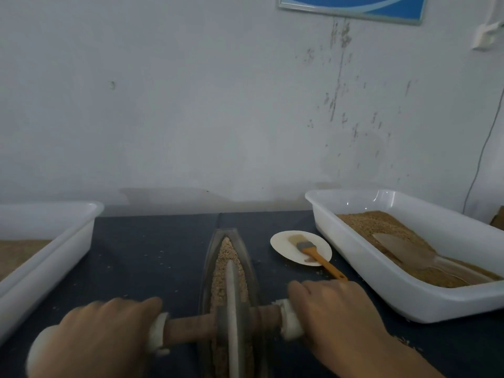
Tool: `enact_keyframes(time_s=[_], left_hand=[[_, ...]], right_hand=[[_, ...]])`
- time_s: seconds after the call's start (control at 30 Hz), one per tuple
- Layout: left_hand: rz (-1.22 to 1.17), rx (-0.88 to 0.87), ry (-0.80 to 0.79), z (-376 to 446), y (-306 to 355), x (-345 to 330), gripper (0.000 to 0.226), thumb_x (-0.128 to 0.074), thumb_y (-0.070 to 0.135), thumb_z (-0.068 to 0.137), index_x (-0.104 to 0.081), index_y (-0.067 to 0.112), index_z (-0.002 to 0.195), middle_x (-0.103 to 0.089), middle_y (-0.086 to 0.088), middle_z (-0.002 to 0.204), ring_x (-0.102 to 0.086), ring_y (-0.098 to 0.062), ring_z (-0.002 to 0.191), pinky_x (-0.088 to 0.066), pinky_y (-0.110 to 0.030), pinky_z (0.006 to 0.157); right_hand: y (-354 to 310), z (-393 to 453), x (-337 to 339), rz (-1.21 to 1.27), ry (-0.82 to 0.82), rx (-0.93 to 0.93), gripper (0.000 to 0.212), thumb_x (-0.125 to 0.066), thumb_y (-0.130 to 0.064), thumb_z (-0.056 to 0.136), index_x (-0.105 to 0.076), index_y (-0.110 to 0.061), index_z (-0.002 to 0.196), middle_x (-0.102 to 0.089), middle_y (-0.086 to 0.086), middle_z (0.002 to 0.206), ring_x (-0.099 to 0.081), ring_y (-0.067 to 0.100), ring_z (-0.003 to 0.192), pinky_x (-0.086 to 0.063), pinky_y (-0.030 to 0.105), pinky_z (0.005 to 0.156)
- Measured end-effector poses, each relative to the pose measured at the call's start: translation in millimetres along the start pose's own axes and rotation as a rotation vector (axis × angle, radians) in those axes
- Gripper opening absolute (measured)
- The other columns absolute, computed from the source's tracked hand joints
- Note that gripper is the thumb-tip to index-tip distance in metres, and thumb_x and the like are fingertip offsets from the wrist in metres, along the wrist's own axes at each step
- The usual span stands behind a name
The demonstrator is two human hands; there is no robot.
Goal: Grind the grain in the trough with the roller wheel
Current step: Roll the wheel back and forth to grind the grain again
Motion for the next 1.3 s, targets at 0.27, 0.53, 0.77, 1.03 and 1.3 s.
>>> enact_keyframes(time_s=[0.27,0.53,0.77,1.03,1.3], left_hand=[[0.124,0.072,0.222,44,5,5,0.021,-0.050,0.056,0.081,-0.045,0.036,0.086,-0.048,0.013,0.073,-0.056,-0.010,0.076,-0.038,-0.028,0.064],[0.185,0.043,0.249,61,6,8,0.023,-0.057,0.051,0.082,-0.039,0.037,0.080,-0.046,0.014,0.070,-0.044,-0.005,0.064,-0.032,-0.026,0.059],[0.326,-0.028,0.265,-14,19,24,0.028,-0.048,0.060,0.079,-0.031,0.039,0.072,-0.045,0.014,0.067,-0.036,-0.003,0.055,-0.019,-0.027,0.049],[0.219,0.086,0.269,70,5,8,0.023,-0.059,0.047,0.081,-0.042,0.032,0.077,-0.038,0.010,0.065,-0.041,-0.017,0.064,-0.033,-0.032,0.060],[0.177,0.046,0.210,69,7,9,0.022,-0.058,0.046,0.083,-0.041,0.031,0.080,-0.060,0.006,0.084,-0.056,-0.022,0.075,-0.036,-0.032,0.064]], right_hand=[[18,59,3,-0.091,0.168,-0.067,0.026,-0.065,-0.030,0.084,-0.049,-0.023,0.103,-0.064,-0.001,0.091,-0.060,0.020,0.079,-0.041,0.032,0.063],[27,70,-4,-0.082,0.185,-0.101,0.023,-0.064,-0.032,0.084,-0.047,-0.024,0.098,-0.063,-0.002,0.087,-0.059,0.020,0.078,-0.047,0.036,0.066],[16,-2,-5,-0.048,0.030,-0.066,0.044,-0.062,-0.046,0.078,-0.019,-0.043,0.070,-0.038,-0.013,0.065,-0.036,0.001,0.056,-0.027,0.020,0.050],[40,86,-13,-0.182,0.244,-0.141,0.035,-0.065,-0.040,0.077,-0.031,-0.029,0.078,-0.057,-0.004,0.072,-0.049,0.017,0.059,-0.026,0.030,0.051],[33,81,-7,-0.220,0.287,-0.124,0.041,-0.067,-0.038,0.076,-0.028,-0.028,0.080,-0.049,-0.006,0.068,-0.041,0.017,0.056,-0.022,0.027,0.048]])
Point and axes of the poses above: each hand's wrist, its own z-axis towards the middle knuckle, its own x-axis out of the back of the hand, y = z × x, the point moved 9 cm from there along z, towards the middle knuckle
